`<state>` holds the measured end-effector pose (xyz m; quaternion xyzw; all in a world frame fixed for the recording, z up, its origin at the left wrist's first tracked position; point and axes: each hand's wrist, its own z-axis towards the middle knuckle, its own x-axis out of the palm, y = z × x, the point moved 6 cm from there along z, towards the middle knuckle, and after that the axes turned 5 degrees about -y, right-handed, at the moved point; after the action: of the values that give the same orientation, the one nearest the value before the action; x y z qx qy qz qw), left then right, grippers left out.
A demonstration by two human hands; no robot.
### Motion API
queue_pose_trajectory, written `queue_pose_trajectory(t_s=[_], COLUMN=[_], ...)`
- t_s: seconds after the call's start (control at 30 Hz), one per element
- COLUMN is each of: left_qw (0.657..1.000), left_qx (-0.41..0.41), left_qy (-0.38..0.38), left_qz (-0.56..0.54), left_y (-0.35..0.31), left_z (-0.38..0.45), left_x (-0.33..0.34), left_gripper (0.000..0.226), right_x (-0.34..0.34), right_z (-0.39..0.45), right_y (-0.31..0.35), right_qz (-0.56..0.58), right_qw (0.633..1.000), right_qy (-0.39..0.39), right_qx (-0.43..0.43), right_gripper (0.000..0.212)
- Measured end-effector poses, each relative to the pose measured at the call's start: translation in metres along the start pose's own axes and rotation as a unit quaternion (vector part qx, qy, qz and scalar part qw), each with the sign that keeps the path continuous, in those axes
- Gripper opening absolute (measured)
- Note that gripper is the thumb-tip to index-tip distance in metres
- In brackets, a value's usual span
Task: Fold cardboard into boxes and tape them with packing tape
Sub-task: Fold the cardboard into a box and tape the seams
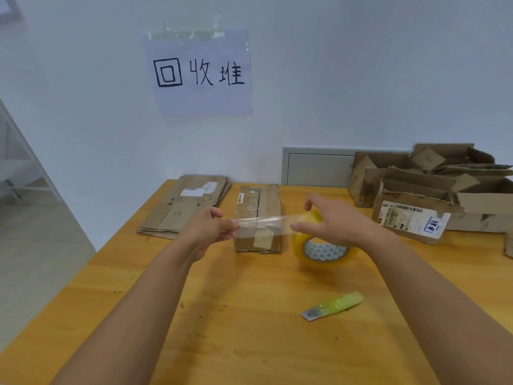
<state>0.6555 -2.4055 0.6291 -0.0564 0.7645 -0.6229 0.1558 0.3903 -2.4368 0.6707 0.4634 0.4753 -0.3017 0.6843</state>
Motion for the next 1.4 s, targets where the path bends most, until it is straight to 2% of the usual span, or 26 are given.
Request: queue_pose_trajectory(t_s=[0.07, 0.13, 0.27, 0.57, 0.83, 1.03, 1.27, 1.4], left_qw=[1.0, 1.0, 0.999, 0.996, 0.989, 0.99, 0.993, 0.992], left_qx=[-0.002, -0.006, -0.009, -0.02, 0.011, -0.003, -0.03, -0.07], left_qy=[0.006, 0.009, -0.001, 0.003, -0.023, -0.013, 0.01, 0.039], left_qz=[0.016, 0.029, 0.054, 0.082, 0.145, 0.142, 0.117, 0.093], left_y=[0.002, 0.004, 0.004, -0.001, -0.002, 0.003, 0.012, 0.021], left_z=[0.007, 0.012, 0.021, 0.032, 0.034, 0.039, 0.046, 0.045], left_x=[-0.005, -0.008, -0.012, -0.01, -0.003, -0.003, -0.005, -0.003], left_gripper=[0.04, 0.034, 0.025, 0.011, 0.026, 0.029, 0.031, 0.019], right_x=[0.005, 0.007, 0.005, 0.007, 0.014, 0.018, 0.026, 0.029], right_z=[-0.001, 0.0, 0.01, 0.022, 0.029, 0.034, 0.038, 0.04], right_y=[-0.001, -0.001, 0.0, 0.002, 0.001, -0.001, 0.0, -0.005], right_qz=[-0.005, -0.005, -0.017, -0.04, -0.057, -0.06, -0.062, -0.058], right_qw=[0.998, 0.996, 0.996, 0.99, 0.988, 0.986, 0.984, 0.984], right_qy=[0.061, 0.087, 0.07, 0.1, 0.12, 0.134, 0.14, 0.142], right_qx=[-0.019, -0.036, -0.061, -0.089, -0.084, -0.081, -0.089, -0.085], right_gripper=[0.057, 0.054, 0.055, 0.054, 0.053, 0.054, 0.053, 0.053])
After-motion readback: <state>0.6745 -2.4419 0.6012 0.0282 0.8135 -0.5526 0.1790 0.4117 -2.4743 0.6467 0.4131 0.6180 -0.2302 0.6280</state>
